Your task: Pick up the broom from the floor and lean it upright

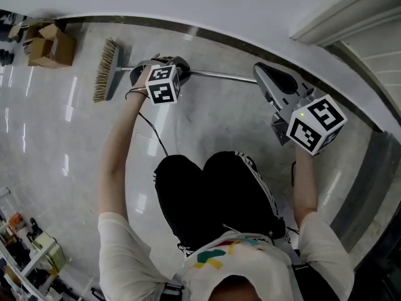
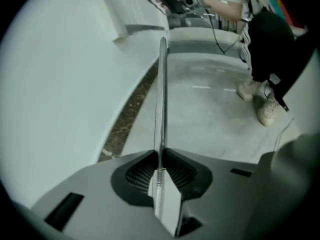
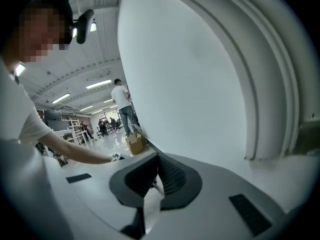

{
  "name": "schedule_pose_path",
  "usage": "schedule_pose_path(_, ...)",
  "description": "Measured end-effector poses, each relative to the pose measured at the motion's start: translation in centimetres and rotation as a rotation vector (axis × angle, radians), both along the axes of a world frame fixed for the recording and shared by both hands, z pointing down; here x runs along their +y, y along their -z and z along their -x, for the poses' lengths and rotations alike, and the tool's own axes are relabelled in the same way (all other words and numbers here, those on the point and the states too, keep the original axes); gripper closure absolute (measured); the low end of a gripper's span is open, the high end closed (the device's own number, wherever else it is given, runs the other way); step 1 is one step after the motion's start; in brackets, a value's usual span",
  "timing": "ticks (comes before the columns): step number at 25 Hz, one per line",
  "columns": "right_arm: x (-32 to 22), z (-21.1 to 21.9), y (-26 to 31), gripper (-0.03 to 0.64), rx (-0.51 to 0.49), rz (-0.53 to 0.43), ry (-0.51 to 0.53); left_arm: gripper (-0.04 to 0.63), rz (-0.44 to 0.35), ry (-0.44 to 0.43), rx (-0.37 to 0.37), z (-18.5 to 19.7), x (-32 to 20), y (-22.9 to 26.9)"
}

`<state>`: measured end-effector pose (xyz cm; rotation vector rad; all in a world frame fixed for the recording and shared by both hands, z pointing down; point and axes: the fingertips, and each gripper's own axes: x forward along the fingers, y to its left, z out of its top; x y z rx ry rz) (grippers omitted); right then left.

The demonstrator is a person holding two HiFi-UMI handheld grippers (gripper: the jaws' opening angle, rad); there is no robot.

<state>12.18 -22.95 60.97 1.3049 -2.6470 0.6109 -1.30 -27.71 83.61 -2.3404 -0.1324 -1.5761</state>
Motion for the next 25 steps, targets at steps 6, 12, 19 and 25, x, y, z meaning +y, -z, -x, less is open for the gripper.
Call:
schedule_pose_path(6, -1.5, 0.0, 6.2, 0.604, -0.025, -0.135, -0.026, 0.482, -0.052, 0.212, 0.316, -1.0, -5.9, 10.8)
schedule_pose_path(12, -0.6, 0.3, 10.2, 0.604, -0.111, -0.169, -0.019, 0.482, -0.073, 0.316, 0.542, -2.0, -4.3, 20.3)
schedule_pose_path(19, -2.5, 4.6, 14.2, 0.557, -0.149, -0.310, -0.070, 0.482, -0.145, 0.455, 0.756, 0.0, -3.2, 26.9)
schedule_pose_path(25, -4.9, 10.2, 18.1, 0.446, -0.177, -0.347, 0.039, 0.482, -0.226, 0.637, 0.936, 3.3, -4.6, 32.4)
